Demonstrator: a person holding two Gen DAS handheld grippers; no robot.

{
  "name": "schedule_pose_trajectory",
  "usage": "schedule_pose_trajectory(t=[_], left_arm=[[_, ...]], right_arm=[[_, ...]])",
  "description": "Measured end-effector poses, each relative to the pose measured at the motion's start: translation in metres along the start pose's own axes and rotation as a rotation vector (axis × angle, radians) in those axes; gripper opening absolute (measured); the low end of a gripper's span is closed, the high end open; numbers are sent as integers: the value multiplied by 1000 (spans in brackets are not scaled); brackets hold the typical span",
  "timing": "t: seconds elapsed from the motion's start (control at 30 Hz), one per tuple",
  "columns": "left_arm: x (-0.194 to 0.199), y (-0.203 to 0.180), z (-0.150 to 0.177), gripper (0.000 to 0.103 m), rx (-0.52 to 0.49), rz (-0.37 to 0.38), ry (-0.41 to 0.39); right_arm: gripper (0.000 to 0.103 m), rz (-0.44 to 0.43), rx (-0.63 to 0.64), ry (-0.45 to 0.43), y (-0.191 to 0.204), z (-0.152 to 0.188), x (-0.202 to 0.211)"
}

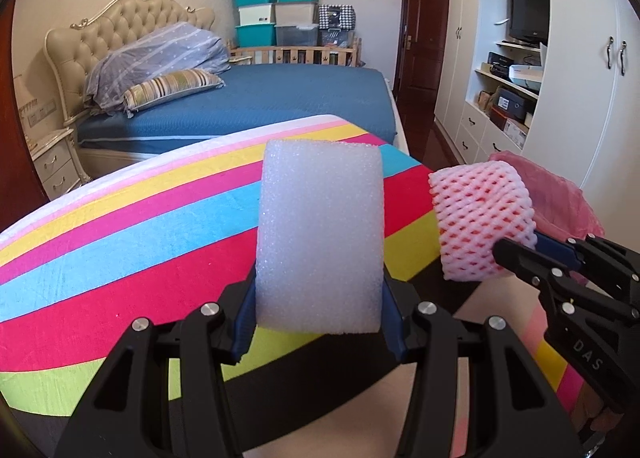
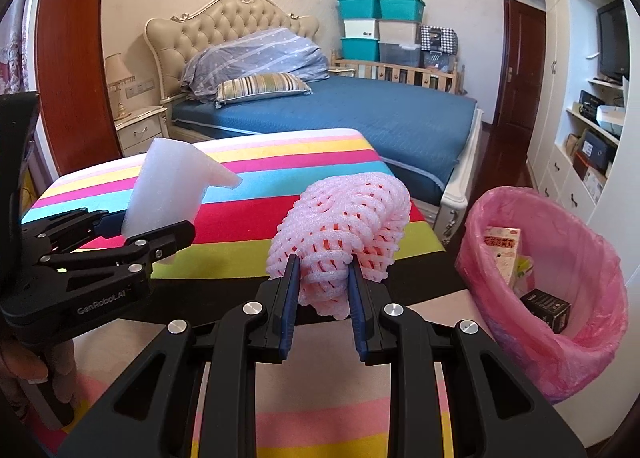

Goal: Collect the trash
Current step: 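Carry foam block and net over the wastebasket and open both grippers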

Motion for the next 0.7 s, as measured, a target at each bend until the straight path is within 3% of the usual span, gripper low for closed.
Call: schedule_pose_trajectory(t=[0.37, 0.7], left_arm=[[25, -33, 2, 50, -70, 91, -65], [34, -83, -4, 50, -163, 198, -88]], right_arm=[[23, 52, -18, -58, -13, 4, 30], [24, 236, -23, -140, -56, 6, 77]])
Point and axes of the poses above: each gripper's, at about its wrist camera, not at the fingertips, and x roughly against the way its jaws point, y to its left, z to its underside, the point moved 4 cm from there along -x, roughly the way its jaws point, and after that the axes turned 10 degrees about -z, right-handed, at the moved point
